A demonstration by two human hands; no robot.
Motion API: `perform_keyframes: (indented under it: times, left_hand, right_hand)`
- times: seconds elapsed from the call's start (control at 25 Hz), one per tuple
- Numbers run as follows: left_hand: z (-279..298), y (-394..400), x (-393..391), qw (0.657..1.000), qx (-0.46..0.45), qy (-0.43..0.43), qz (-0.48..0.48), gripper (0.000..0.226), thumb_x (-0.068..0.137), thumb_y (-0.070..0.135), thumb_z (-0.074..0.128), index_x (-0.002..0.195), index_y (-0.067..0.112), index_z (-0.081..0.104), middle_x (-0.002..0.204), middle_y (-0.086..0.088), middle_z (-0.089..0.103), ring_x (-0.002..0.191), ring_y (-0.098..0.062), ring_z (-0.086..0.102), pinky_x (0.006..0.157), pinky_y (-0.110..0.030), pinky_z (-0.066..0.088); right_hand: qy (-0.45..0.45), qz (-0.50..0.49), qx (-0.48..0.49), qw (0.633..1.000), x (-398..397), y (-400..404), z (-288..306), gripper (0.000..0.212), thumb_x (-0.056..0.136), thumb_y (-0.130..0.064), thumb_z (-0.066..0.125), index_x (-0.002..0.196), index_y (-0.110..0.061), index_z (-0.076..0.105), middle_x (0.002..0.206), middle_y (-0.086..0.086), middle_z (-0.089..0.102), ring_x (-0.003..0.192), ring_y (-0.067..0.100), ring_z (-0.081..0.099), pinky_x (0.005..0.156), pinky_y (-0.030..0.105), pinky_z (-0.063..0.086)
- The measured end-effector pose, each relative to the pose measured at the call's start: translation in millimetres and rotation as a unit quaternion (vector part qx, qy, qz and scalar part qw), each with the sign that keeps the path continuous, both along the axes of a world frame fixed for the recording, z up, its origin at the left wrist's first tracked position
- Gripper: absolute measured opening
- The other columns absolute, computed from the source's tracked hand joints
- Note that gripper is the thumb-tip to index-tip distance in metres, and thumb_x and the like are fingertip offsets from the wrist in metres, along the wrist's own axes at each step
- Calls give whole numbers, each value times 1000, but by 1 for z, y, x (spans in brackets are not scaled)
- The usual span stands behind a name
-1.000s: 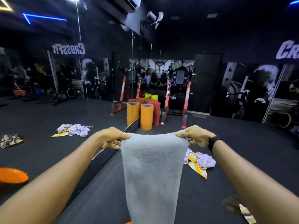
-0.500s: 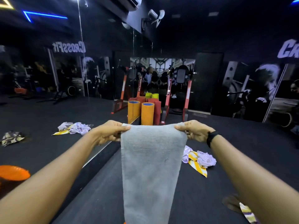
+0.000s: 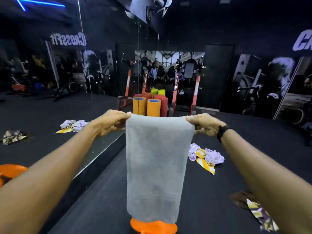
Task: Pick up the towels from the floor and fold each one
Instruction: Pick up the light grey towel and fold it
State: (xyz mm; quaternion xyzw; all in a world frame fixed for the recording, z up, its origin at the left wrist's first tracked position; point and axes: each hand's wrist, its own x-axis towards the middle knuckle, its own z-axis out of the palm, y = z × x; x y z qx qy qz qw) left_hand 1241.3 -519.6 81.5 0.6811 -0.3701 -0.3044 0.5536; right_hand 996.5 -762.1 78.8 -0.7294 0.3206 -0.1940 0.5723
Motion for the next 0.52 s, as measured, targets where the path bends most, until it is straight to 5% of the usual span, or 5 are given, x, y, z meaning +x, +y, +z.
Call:
perform_keyframes:
  times: [0.24, 0.52]
  left_hand:
    - [3, -13, -10, 998, -33, 31, 50, 14, 91, 23, 63, 84, 13, 66, 70, 2, 63, 62, -9, 53, 72, -27, 50]
    - [23, -21, -16, 976, -170, 71, 120, 10, 85, 13, 70, 80, 13, 62, 72, 0, 68, 63, -9, 61, 65, -24, 54]
  right_hand:
    - [-16, -35, 16, 999, 1, 6, 11, 12, 94, -21, 59, 88, -15, 67, 64, -7, 64, 58, 5, 55, 48, 16, 48]
    - [-128, -23, -10, 991, 6, 6, 44, 9, 87, 0, 63, 95, -3, 64, 66, -3, 71, 56, 5, 65, 54, 16, 54]
